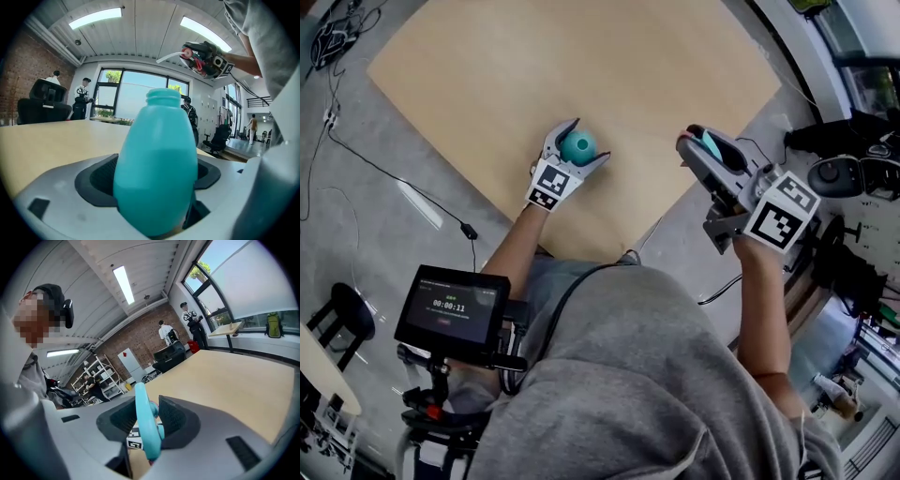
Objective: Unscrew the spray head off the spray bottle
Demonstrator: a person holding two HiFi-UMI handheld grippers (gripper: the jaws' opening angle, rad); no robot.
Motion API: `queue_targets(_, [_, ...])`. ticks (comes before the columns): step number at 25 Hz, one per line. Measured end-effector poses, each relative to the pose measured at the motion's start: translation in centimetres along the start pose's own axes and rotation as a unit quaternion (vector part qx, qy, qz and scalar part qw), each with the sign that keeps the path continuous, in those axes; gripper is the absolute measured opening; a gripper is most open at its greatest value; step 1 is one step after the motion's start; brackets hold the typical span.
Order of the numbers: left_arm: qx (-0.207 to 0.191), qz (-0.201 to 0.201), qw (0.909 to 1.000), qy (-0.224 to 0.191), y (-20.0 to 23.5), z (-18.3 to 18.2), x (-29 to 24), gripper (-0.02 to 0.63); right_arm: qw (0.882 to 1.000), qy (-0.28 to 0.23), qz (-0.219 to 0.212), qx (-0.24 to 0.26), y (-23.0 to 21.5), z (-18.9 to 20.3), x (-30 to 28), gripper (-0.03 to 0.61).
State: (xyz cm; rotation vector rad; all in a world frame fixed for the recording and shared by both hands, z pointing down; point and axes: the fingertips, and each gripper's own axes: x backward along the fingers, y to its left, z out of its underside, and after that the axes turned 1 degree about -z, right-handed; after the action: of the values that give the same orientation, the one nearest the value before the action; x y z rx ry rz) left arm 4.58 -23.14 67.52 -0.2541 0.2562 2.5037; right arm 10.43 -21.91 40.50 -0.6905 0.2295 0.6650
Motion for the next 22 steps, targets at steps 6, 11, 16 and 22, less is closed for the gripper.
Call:
queue_targets(6, [0.024,0.024,0.9994,0.007,-0.5,0.6,0.2,0.491,1.0,0.007,0.006,-0.004,-2.7,0.4,-1.4,0.13])
queue_targets(11, [0.022,0.034,0.999,0.017,-0.7,1.1,1.8,0.522,0.993,0.044,0.068,0.089,-6.1,2.5,-3.8,0.13])
queue_targets(16, [0.007,0.005,0.9999,0.012,-3.5,-4.6,7.9,0.522,0.96,0.072,0.122,0.242,-4.6,2.7,-2.7,0.13])
queue_targets(22, [0.019,-0.049,0.9986,0.009,-2.1,-5.4,12.2,0.521,0.881,0.131,0.16,0.426,-9.6,8.8,-7.6,0.13])
